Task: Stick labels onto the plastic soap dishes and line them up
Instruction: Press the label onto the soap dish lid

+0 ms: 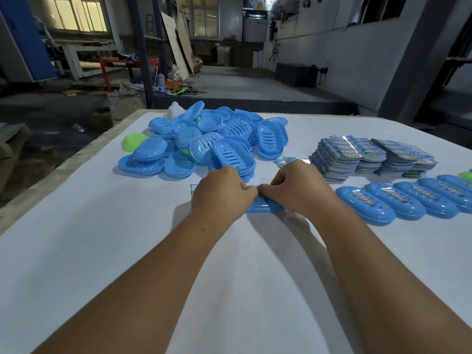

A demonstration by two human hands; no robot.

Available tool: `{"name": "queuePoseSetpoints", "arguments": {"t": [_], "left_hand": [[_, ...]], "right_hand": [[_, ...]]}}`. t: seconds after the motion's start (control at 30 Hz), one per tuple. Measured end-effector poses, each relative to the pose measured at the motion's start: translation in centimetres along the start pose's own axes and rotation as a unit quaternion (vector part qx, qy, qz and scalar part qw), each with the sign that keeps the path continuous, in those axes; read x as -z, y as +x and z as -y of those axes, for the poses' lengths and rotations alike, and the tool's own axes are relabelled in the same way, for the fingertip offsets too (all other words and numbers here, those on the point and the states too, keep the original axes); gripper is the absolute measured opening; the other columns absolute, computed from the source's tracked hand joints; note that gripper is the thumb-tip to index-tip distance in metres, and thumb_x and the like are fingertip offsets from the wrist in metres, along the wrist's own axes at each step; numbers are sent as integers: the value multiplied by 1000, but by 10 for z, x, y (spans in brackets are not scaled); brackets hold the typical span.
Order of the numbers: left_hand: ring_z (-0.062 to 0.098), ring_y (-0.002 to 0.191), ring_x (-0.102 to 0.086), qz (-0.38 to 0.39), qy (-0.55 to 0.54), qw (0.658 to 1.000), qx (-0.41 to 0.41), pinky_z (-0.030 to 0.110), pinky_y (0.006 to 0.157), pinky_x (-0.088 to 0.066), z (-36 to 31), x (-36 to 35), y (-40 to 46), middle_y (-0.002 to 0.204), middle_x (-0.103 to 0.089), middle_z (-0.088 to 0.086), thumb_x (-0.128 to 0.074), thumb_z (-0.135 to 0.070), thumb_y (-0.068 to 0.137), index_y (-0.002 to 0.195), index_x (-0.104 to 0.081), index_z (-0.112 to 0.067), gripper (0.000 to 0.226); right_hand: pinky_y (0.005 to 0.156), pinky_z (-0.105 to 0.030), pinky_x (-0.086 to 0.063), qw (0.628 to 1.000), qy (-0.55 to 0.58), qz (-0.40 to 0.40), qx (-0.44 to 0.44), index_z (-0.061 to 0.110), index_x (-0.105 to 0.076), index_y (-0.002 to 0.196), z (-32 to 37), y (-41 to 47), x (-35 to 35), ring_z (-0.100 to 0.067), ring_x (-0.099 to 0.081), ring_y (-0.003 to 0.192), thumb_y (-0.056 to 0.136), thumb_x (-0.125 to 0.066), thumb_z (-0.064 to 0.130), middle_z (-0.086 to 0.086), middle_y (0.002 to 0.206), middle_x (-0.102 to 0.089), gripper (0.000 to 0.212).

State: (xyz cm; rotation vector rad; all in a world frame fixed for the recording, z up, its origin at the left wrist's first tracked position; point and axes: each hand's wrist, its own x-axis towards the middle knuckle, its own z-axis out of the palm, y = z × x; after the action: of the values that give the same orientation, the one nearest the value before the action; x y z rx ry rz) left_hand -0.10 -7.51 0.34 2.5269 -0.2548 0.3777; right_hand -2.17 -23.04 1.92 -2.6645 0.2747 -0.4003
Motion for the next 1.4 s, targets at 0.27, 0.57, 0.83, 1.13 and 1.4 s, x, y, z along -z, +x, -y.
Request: {"name": "queuePoseSetpoints", "arguments": {"t": [0.27,0.57,0.83,1.13,1.4], "left_hand": [[29,87,-64,-27,48,998,-26,31,67,-43,-1,-2,3,88,-67,1,-66,-52,82,75,-56,-22,33],[23,87,-61,-6,-54,998,10,36,77,-50,9,-4,3,85,-60,-9,-67,-52,84,87,-53,-29,27],[24,87,-63,-32,-97,995,13,37,76,-51,15,4,6,85,-66,-4,-60,-47,92,91,-56,-28,20],[24,87,-64,-15,-80,997,14,38,79,-52,13,2,7,85,-69,-3,-61,-47,90,95,-57,-29,19],[23,85,-64,-5,-88,996,15,38,80,-53,11,5,2,80,-68,-8,-65,-46,89,92,-57,-29,19]], "right_hand": [[69,-34,-55,999,-47,-24,-5,19,-70,74,5,-8,1,-25,-65,78,75,-76,56,-1,76,-66,37],[81,-24,-39,993,106,40,46,27,-67,119,-3,-5,-1,-6,-54,97,87,-73,45,9,113,-64,37],[92,-27,-48,983,83,124,102,41,-67,117,-2,-18,0,-7,-62,110,78,-77,48,17,115,-67,41],[95,-47,-37,985,-120,-37,-121,27,-61,111,-32,-43,23,-36,-46,118,78,-57,58,-5,119,-61,45],[95,-43,-36,978,-122,-75,-154,23,-60,124,-47,-50,31,-37,-42,122,87,-60,46,-8,128,-54,44]]}}
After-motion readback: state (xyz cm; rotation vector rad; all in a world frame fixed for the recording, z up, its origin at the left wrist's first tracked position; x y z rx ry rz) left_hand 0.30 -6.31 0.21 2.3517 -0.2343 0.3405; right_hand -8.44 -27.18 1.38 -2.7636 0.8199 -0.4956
